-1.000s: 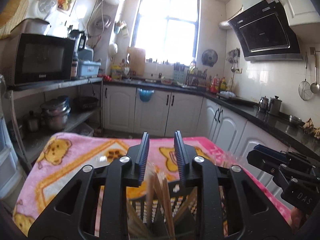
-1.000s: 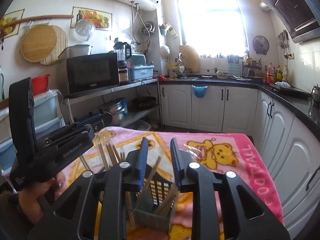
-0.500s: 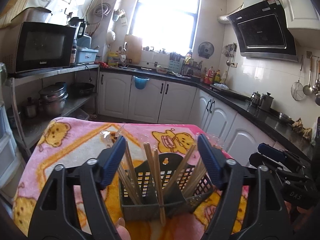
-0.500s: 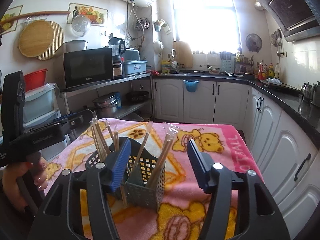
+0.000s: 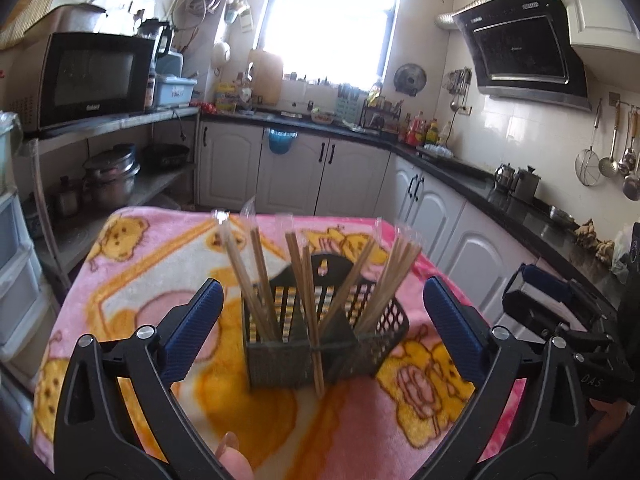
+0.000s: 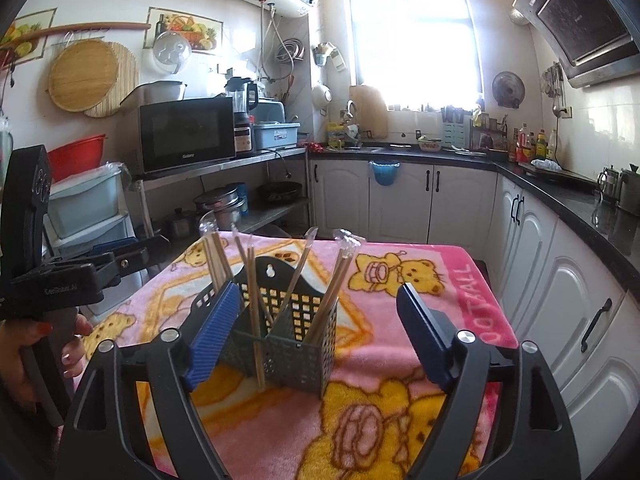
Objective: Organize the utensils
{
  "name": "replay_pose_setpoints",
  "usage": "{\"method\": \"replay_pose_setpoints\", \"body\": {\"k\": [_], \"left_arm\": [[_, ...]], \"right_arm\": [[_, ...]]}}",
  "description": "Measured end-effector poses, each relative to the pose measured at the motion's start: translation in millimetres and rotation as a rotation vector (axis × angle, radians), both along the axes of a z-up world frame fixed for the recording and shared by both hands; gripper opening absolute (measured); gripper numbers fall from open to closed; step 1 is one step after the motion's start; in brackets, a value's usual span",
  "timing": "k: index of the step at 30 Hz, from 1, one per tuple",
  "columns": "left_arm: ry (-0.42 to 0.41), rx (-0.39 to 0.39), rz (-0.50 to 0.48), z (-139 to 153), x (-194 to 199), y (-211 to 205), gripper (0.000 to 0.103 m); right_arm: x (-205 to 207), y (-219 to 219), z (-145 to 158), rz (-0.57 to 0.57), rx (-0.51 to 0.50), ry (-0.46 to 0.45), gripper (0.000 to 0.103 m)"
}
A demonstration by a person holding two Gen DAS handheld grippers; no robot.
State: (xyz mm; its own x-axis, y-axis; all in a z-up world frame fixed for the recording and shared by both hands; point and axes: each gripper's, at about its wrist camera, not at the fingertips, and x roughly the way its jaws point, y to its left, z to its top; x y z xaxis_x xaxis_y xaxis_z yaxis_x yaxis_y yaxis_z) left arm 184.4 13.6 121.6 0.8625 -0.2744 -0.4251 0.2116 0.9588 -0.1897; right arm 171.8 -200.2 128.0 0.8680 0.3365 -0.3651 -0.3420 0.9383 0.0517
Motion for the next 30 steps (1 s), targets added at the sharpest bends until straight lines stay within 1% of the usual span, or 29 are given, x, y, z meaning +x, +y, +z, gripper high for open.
{"method": "replay_pose_setpoints", "body": {"k": [1,4,8,12,15,23,25,28,30], "left_arm": [[0.008,0.001,0.004,-2,-2,0,0.092],[0.039,0.003,0.001,-10,-11,-2,0.092],[0.067,0.023,0.000,-20,-19,-7,0.092],[0.091,0.031,0.005,-30,-26,-11,0.092],[0.109,0.036,0.000,-38,-32,-14,0.092],[0.158,0.051,0.022,-60,-45,-21,0.093],[0.162,0.056,0.035,-66,-48,-22,0.093],[0.151,0.091,0.063,-74,-53,-26,0.093],[0.149,0.082,0.076,-79,-57,-26,0.093]], "right_arm": [[-3,1,0,0.004,0.005,0.000,0.084],[-11,1,-1,0.010,0.014,-0.004,0.089],[-20,3,-5,0.019,0.011,-0.004,0.090],[-27,5,-13,0.033,0.009,0.015,0.091],[-32,7,-19,0.034,0.001,0.029,0.094],[-43,4,-45,0.027,0.000,0.087,0.095],[-44,3,-52,0.021,-0.006,0.099,0.096],[-46,2,-63,0.007,-0.027,0.108,0.096],[-48,2,-72,-0.006,-0.030,0.115,0.096]]}}
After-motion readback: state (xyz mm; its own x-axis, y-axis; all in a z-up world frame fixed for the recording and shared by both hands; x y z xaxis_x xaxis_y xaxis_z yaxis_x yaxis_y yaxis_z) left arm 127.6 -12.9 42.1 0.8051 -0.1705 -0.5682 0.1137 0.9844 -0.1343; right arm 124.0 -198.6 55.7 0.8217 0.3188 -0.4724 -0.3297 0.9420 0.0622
